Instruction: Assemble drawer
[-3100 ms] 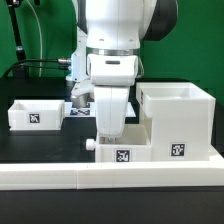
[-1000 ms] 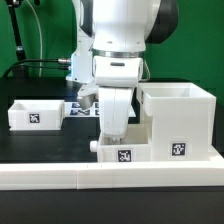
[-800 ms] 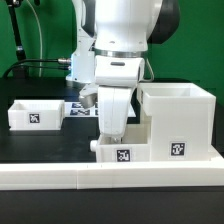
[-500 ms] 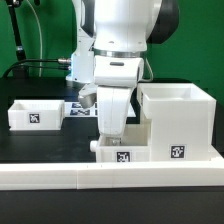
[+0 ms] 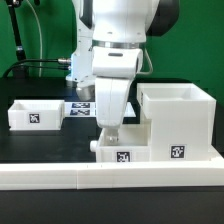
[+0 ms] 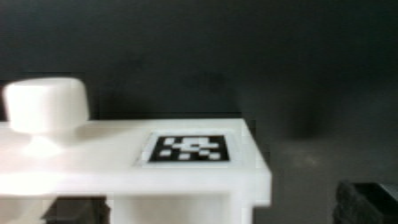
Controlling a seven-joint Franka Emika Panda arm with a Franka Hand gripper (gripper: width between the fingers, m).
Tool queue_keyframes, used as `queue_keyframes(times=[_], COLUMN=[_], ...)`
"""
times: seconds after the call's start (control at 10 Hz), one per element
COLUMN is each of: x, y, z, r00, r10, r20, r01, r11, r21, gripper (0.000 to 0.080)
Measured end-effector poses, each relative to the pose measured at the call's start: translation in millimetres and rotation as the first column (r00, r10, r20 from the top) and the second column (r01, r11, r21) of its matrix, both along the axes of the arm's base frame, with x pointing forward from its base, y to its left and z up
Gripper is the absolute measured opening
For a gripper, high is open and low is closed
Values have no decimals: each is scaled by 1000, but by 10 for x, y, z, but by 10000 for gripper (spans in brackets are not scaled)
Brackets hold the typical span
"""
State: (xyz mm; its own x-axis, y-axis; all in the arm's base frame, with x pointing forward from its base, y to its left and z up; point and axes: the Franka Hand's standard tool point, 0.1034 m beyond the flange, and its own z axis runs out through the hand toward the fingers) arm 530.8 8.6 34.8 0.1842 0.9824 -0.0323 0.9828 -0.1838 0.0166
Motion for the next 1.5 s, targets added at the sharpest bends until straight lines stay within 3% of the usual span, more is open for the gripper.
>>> queue_keyframes(times=[0.2,0.4,0.7,0.9,1.5], x=[15,0,-11,-16,-21], y=[-267,-528,-580,-771,-762], z=[232,245,205,-14,-212], r00=[999,1000,998,989,993], r10=[32,25,69,145,118], r20=[-16,-14,-17,-27,-13], r01=[-32,-26,-69,-143,-111], r11=[999,999,998,988,962], r21=[-16,-19,-10,59,249], gripper=[647,649,649,649,649])
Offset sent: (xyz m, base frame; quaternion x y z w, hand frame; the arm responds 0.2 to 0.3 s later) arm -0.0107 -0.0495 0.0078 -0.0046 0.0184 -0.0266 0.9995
